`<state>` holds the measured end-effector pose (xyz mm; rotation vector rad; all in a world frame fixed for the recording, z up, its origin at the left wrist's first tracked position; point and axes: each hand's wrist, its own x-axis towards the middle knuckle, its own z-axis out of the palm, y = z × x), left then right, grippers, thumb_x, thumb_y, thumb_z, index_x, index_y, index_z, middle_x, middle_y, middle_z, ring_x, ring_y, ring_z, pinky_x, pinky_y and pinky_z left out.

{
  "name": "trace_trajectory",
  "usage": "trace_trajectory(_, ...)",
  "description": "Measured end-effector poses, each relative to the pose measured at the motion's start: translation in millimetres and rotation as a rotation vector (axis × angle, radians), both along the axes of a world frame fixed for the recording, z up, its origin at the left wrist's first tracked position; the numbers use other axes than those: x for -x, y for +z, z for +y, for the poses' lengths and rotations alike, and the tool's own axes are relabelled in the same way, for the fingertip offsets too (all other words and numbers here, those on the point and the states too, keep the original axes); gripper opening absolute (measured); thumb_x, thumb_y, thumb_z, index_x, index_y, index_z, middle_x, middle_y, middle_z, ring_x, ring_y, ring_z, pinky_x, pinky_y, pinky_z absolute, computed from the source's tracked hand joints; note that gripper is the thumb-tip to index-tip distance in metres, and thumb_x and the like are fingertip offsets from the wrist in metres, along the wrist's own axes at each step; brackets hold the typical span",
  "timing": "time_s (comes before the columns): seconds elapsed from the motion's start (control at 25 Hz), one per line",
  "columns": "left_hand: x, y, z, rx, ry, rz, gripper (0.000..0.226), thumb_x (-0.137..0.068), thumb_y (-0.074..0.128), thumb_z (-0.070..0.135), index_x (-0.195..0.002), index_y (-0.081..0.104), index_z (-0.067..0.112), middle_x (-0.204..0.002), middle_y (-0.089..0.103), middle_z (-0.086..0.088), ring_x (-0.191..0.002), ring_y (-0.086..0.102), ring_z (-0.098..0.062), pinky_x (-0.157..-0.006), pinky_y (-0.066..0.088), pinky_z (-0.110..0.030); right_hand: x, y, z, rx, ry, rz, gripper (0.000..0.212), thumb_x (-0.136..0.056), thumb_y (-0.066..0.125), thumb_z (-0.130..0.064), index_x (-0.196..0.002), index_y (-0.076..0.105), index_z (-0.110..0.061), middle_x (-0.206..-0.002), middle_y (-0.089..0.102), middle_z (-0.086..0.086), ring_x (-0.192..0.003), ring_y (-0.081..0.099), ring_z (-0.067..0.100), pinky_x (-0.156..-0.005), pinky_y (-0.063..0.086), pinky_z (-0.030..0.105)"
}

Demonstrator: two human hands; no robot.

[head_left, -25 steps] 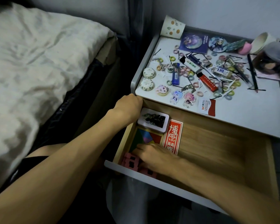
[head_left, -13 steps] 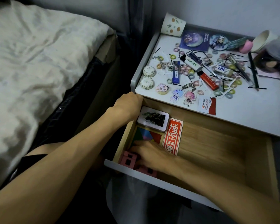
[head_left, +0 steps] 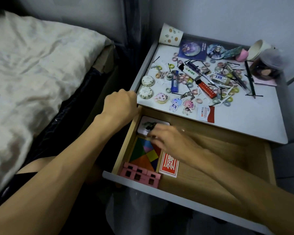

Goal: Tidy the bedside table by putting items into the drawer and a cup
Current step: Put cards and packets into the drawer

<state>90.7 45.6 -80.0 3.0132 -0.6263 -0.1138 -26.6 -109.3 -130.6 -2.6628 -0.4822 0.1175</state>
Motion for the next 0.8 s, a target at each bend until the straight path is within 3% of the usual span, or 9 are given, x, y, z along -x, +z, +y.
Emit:
trace_trajectory(0.12, -4.0, 5.6, -4.6, 0.279, -0.029, -0.113, 0.021, -0.087, 0.066, 0.033, -0.104, 0.065, 0.02, -0.103, 0.066, -0.005, -0.094, 0.062, -0.029, -0.067, 0.042, -0.034, -23.2, 29.3, -27.8, -0.057, -0.209, -0.17, 0.026, -0.09, 0.065, -0.02, -0.116, 0.066, -0.015, -0.109, 0.062, -0.001, -0.091, 0.058, 0.009, -0.083, 0.051, 0.025)
trace_trajectory(0.28, -9.2, 5.0, -19.1, 0.358, -0.095, -0.108, 0.035, -0.087, 0.068, 0.027, -0.12, 0.061, 0.016, -0.115, 0.061, -0.006, -0.101, 0.06, -0.028, -0.069, 0.039, -0.033, -71.8, 50.0, -44.2, -0.005, -0.314, -0.158, 0.045, -0.085, 0.071, -0.032, -0.125, 0.062, -0.014, -0.117, 0.059, 0.003, -0.106, 0.054, 0.015, -0.087, 0.035, 0.021)
trace_trajectory(0.44, -17.4, -5.5, -26.3, 0.263, -0.149, -0.09, 0.046, -0.087, 0.069, 0.025, -0.128, 0.056, 0.014, -0.125, 0.059, -0.01, -0.111, 0.056, -0.031, -0.079, 0.048, -0.041, -89.2, 52.4, -44.5, 0.114, -0.234, -0.09, 0.038, -0.084, 0.072, -0.034, -0.119, 0.067, -0.019, -0.111, 0.066, 0.003, -0.103, 0.059, 0.017, -0.082, 0.039, 0.026)
trace_trajectory(0.68, -27.0, -11.9, -32.2, 0.099, -0.201, -0.176, 0.037, -0.09, 0.063, 0.021, -0.124, 0.054, 0.009, -0.113, 0.061, -0.015, -0.102, 0.055, -0.034, -0.063, 0.04, -0.038, -100.6, 53.6, -45.0, 0.066, -0.255, 0.042, 0.041, -0.079, 0.077, -0.034, -0.115, 0.066, -0.018, -0.113, 0.065, 0.0, -0.1, 0.062, 0.014, -0.089, 0.05, 0.031)
trace_trajectory(0.8, -30.6, -6.9, -36.6, 0.029, -0.225, -0.199, 0.038, -0.09, 0.062, 0.024, -0.124, 0.052, 0.009, -0.113, 0.062, -0.014, -0.102, 0.055, -0.032, -0.062, 0.039, -0.037, -101.7, 50.6, -45.5, -0.086, -0.33, 0.096, 0.034, -0.074, 0.082, -0.028, -0.102, 0.064, -0.021, -0.098, 0.064, -0.007, -0.087, 0.062, 0.01, -0.073, 0.049, 0.023)
